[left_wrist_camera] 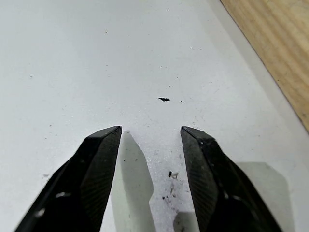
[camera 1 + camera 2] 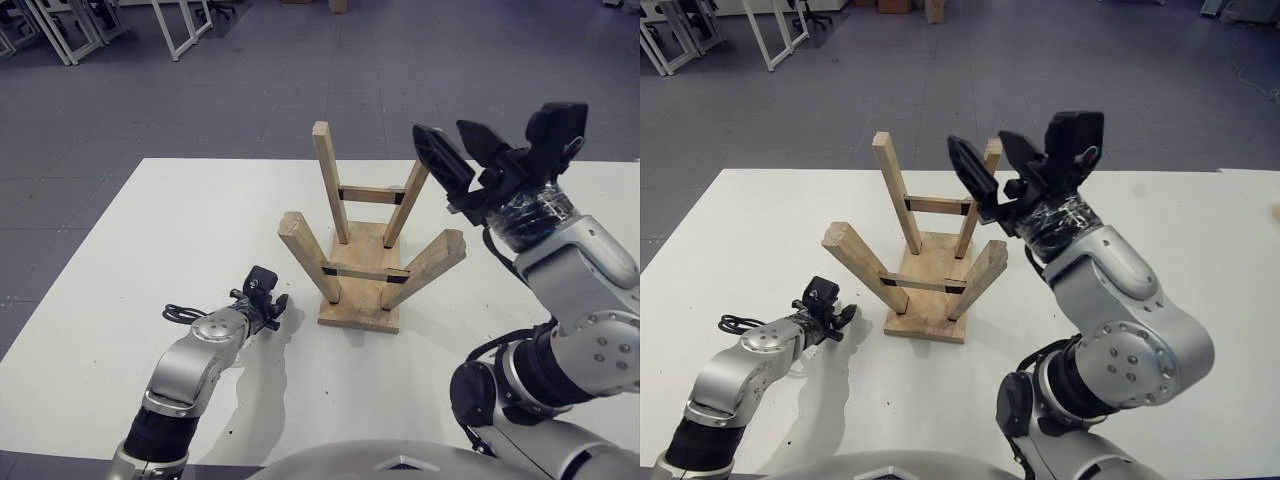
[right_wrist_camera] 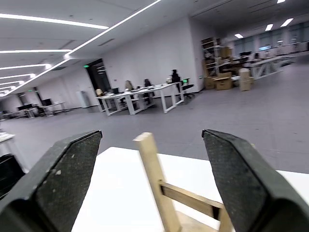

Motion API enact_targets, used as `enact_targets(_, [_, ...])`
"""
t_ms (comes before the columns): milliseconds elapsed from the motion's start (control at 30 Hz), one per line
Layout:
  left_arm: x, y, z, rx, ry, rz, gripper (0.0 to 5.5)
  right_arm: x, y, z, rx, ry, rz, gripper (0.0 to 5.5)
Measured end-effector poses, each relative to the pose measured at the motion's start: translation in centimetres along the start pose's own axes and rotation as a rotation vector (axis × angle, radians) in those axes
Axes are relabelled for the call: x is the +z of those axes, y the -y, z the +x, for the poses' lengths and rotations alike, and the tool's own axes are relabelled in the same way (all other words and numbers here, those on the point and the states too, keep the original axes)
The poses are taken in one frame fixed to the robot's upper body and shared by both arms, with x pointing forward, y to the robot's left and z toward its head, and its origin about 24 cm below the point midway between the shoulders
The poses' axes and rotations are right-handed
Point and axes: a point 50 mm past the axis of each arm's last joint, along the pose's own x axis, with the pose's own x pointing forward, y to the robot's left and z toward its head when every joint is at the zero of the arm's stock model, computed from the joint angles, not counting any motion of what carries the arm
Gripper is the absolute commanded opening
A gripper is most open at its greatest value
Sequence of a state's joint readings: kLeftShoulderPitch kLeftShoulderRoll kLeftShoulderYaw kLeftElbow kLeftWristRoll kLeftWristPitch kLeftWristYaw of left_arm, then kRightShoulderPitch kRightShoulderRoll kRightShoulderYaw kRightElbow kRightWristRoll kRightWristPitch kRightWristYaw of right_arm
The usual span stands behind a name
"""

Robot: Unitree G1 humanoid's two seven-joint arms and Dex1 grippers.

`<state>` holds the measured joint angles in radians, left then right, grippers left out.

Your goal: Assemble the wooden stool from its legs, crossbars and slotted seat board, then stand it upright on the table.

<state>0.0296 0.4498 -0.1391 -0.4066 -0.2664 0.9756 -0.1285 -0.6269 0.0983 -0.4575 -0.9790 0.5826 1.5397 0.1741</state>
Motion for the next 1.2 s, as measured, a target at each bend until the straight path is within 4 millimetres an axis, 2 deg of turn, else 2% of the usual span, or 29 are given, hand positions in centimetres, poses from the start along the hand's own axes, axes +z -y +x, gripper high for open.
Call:
enact_targets(100, [0.1,0.8,0.2,-0.012,0.014,-0.023,2.3,0.3,-0.5,0.1,0.022,-0.009,-0.011,3.84])
enact_targets(233, [0.2,1.0,0.3,-0.008,0.017,-0.017,2.3,0.4,-0.7,0.2,0.022,0.009,-0.007,3.84])
enact_targets(333, [0.3,0.9,0.4,-0.005,0.019,-0.014,2.3,5.0,-0.2,0.2,-0.055,0.313,-0.015,3.84])
enact_targets(400, [0.3,0.8,0.4,-0.009,0.018,-0.017,2.3,7.9,-0.5,-0.1,-0.05,0.495,-0.002,3.84])
enact_targets(433, [0.3,0.8,0.4,-0.01,0.017,-0.017,2.3,8.1,-0.8,-0.2,-0.031,0.507,0.001,3.84])
enact_targets(467, [0.3,0.7,0.4,-0.01,0.017,-0.018,2.3,7.9,-1.0,-0.2,-0.015,0.493,0.003,3.84])
enact_targets(500, [0.3,0.7,0.4,-0.011,0.019,-0.017,2.3,6.8,-1.2,-0.2,0.001,0.43,-0.011,3.84])
enact_targets(633, [0.5,0.7,0.4,-0.011,0.037,-0.013,2.3,-2.3,-0.3,-1.1,-0.005,-0.054,0.065,3.84])
enact_targets(733, [0.5,0.7,0.7,-0.01,0.02,-0.011,2.3,-3.4,-0.7,-2.1,0.011,-0.057,-0.003,3.84])
enact_targets(833, [0.6,0.6,1.0,-0.005,0.008,-0.007,2.3,-3.8,-0.8,-1.8,0.012,-0.03,0.005,3.84])
enact_targets(967, [0.6,0.9,1.1,-0.006,0.021,-0.013,2.3,-3.5,-1.5,0.4,0.038,-0.012,0.159,3.84])
enact_targets(1033, [0.5,0.9,1.2,-0.002,0.03,-0.016,2.3,-0.4,-1.6,1.5,0.067,0.113,0.17,3.84])
enact_targets(1100, [0.2,1.0,1.2,-0.003,0.027,-0.023,2.3,2.1,-0.7,1.9,0.054,0.186,0.14,3.84])
enact_targets(1133, [0.2,1.0,1.2,-0.003,0.026,-0.023,2.3,2.5,0.0,1.8,0.035,0.187,0.124,3.84])
enact_targets(1200, [0.1,0.9,1.0,0.0,0.034,-0.028,2.3,1.6,2.6,0.8,-0.064,0.077,-0.019,3.84])
